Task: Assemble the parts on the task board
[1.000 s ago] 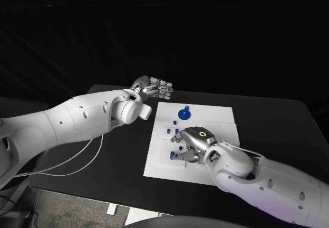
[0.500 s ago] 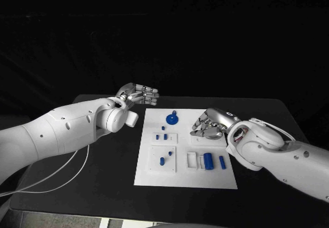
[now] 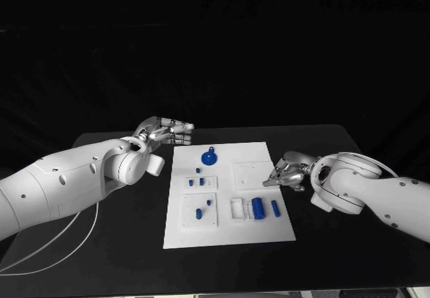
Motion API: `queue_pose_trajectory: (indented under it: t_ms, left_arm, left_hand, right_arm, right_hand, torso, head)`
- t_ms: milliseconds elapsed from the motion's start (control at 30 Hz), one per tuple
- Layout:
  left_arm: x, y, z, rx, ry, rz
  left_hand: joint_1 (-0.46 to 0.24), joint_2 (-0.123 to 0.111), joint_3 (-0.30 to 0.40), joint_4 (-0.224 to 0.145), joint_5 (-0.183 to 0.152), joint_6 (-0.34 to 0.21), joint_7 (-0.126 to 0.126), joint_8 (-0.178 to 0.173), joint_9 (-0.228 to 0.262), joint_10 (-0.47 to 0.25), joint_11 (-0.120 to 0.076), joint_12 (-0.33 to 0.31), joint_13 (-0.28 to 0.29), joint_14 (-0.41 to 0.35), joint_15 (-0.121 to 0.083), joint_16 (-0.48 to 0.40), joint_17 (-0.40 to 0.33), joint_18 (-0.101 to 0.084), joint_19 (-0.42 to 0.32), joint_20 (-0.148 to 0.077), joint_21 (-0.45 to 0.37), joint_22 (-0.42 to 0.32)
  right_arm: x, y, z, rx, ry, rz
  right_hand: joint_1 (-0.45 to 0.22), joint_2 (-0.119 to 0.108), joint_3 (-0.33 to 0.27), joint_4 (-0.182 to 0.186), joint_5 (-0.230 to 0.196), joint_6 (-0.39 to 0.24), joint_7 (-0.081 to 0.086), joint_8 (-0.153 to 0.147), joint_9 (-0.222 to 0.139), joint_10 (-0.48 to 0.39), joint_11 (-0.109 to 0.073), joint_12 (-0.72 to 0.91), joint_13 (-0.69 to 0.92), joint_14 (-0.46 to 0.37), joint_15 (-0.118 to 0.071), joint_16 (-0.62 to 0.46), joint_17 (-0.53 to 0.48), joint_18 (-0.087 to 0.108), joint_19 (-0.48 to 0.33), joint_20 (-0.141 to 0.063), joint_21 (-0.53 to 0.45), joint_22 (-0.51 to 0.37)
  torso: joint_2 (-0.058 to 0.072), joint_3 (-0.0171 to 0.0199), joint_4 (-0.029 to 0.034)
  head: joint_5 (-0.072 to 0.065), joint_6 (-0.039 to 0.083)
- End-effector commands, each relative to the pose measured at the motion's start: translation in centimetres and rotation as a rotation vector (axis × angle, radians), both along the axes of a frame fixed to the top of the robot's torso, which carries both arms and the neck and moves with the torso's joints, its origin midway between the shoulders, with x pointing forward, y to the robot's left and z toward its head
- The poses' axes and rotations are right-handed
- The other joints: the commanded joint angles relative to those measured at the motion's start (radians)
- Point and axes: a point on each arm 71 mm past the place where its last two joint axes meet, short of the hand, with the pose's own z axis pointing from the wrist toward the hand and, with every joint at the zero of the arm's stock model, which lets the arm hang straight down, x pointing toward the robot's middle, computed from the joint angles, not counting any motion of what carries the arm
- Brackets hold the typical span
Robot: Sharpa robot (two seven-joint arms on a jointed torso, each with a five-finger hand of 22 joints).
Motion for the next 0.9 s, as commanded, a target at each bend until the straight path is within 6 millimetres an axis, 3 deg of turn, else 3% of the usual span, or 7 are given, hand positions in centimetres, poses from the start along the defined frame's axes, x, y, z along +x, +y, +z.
queue_pose_trajectory:
  t_ms: [33,167,267,433,500,533,900]
  left_arm:
    - [-0.3,-0.5,0.3,-0.03,-0.025,-0.045]
    - [-0.5,-0.5,0.3,-0.033,-0.025,-0.05]
    - [-0.5,-0.4,0.2,-0.033,-0.024,-0.053]
    - [-0.6,-0.5,0.2,-0.034,-0.023,-0.057]
    - [-0.6,-0.5,0.2,-0.034,-0.023,-0.057]
    - [-0.6,-0.5,0.2,-0.034,-0.022,-0.058]
    - [-0.7,-0.5,0.3,-0.034,-0.021,-0.061]
  left_hand:
    - [0.006,0.002,-0.005,0.005,-0.005,-0.004,0.002,0.005,0.001,0.005,0.002,0.003,0.001,0.007,-0.001,0.0,0.001,0.004,0.013,0.0,0.003,-0.03]
    - [0.0,-0.002,-0.005,0.014,-0.007,-0.006,0.002,0.006,0.001,0.004,0.003,0.002,0.001,0.007,-0.001,0.0,0.001,0.003,0.023,0.0,0.008,-0.087]
    - [-0.004,-0.003,-0.006,0.017,-0.005,-0.006,0.002,0.005,0.001,0.004,0.003,0.003,0.001,0.008,-0.001,0.0,0.001,0.003,0.024,0.0,0.008,-0.09]
    - [-0.013,-0.007,-0.004,0.027,-0.007,-0.006,0.003,0.005,0.001,0.003,0.004,0.002,0.001,0.007,-0.001,0.0,0.001,0.003,0.025,0.0,0.009,-0.095]
    - [-0.017,-0.011,-0.003,0.031,-0.009,-0.007,0.003,0.005,0.001,0.002,0.004,0.002,0.001,0.007,-0.001,0.0,0.001,0.003,0.025,0.0,0.01,-0.098]
    - [-0.02,-0.012,-0.003,0.034,-0.01,-0.007,0.003,0.005,0.001,0.002,0.004,0.002,0.001,0.007,-0.001,0.0,0.001,0.003,0.025,0.0,0.01,-0.099]
    - [-0.03,-0.022,0.0,0.054,-0.014,-0.01,0.004,0.005,0.001,0.0,0.005,0.002,0.001,0.006,0.0,0.001,0.001,0.003,0.026,0.001,0.011,-0.11]
  right_arm:
    - [-0.9,-0.1,-1.2,-0.036,0.184,-0.047]
    - [-1.1,0.7,-1.5,-0.051,0.208,-0.041]
    - [-1.2,1.4,-1.8,-0.061,0.221,-0.034]
    - [-1.4,1.9,-2.4,-0.088,0.237,-0.026]
    - [-1.3,2.0,-2.6,-0.099,0.239,-0.024]
    - [-1.3,2.1,-2.8,-0.109,0.24,-0.022]
    - [-1.2,2.9,-4.4,-0.144,0.254,-0.011]
  right_hand:
    - [-0.031,-0.011,-0.023,0.02,-0.007,-0.017,0.005,-0.001,0.0,0.004,0.007,-0.009,0.006,-0.001,0.01,0.003,0.005,-0.001,0.045,0.006,0.003,0.03]
    - [-0.066,-0.045,-0.049,0.055,-0.011,-0.03,0.007,0.0,-0.001,0.009,0.008,-0.012,0.018,0.0,0.011,0.008,0.017,-0.001,0.046,0.009,0.006,0.036]
    - [-0.078,-0.06,-0.052,0.086,-0.013,-0.03,0.005,0.0,-0.006,0.014,0.007,-0.012,0.031,0.001,0.009,0.014,0.031,-0.004,0.047,0.007,0.009,0.042]
    - [-0.069,-0.062,-0.09,0.13,-0.014,-0.027,0.004,0.0,-0.02,0.022,0.006,-0.016,0.053,0.002,0.009,0.018,0.052,-0.008,0.048,0.005,0.007,0.051]
    - [-0.07,-0.062,-0.094,0.137,-0.014,-0.027,0.005,0.0,-0.022,0.022,0.006,-0.017,0.055,0.003,0.009,0.019,0.055,-0.009,0.049,0.004,0.009,0.053]
    - [-0.058,-0.065,-0.1,0.157,-0.014,-0.024,0.005,0.0,-0.035,0.027,0.006,-0.028,0.073,0.005,0.008,0.013,0.068,-0.01,0.05,0.004,0.004,0.063]
    - [-0.064,-0.061,-0.111,0.167,-0.013,-0.025,0.005,0.0,-0.042,0.031,0.006,-0.043,0.088,0.008,0.008,0.006,0.079,-0.009,0.053,0.003,-0.006,0.072]
  torso:
    - [-0.002,-0.0005,-0.0075]
    - [-0.001,-0.0009,-0.008]
    - [0.001,-0.0031,-0.011]
    - [0.0,-0.007,-0.0118]
    - [0.0,-0.0063,-0.0108]
    - [0.0,-0.0055,-0.0105]
    - [0.002,-0.0034,-0.0115]
  head:
    - [-0.001,-0.003]
    - [-0.003,-0.003]
    - [-0.003,-0.003]
    - [-0.003,-0.004]
    - [-0.003,-0.004]
    - [-0.004,-0.004]
    - [0.001,-0.014]
